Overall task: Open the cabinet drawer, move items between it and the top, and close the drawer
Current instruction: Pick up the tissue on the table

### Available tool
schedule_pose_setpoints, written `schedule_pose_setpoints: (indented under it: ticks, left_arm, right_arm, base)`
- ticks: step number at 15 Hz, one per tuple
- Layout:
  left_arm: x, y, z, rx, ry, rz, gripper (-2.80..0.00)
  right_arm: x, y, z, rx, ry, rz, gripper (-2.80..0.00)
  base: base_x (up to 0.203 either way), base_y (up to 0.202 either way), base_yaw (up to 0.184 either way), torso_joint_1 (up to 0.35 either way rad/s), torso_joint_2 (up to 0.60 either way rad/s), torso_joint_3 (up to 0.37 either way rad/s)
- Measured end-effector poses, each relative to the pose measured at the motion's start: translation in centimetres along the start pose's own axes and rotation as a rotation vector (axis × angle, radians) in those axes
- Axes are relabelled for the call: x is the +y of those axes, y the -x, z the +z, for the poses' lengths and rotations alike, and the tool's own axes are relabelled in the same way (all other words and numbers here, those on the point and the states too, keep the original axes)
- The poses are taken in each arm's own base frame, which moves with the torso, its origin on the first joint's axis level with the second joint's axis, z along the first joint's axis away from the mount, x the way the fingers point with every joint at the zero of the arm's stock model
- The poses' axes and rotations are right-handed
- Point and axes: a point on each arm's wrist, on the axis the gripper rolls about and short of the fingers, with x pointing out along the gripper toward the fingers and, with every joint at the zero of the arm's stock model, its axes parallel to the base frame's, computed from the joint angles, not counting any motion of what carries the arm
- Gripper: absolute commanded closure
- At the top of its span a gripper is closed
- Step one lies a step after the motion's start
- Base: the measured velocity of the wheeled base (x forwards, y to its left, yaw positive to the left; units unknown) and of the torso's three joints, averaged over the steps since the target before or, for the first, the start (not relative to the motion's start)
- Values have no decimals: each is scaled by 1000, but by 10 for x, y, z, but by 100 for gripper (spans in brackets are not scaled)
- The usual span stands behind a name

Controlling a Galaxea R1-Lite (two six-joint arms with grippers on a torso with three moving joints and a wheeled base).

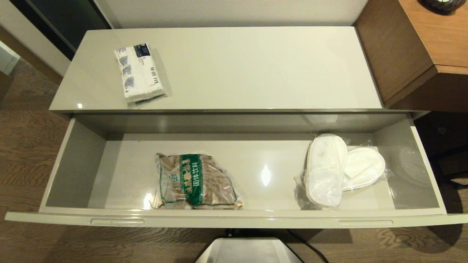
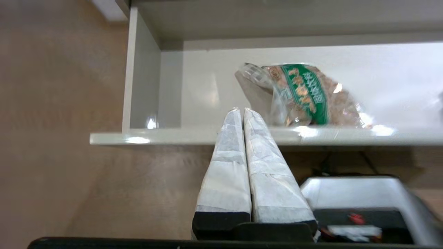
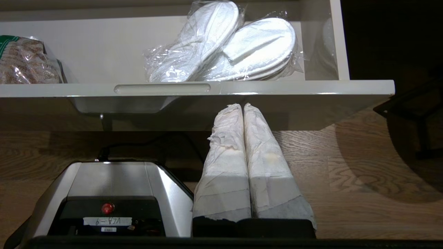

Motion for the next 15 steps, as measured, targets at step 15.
schedule_pose_setpoints:
  ticks: [15]
  left_arm:
    - [-15, -334, 142, 277, 615, -134, 0]
  right_arm:
    - [0, 0, 0, 1, -1, 0, 0]
  base:
    - [0, 0, 0, 0, 0, 0]
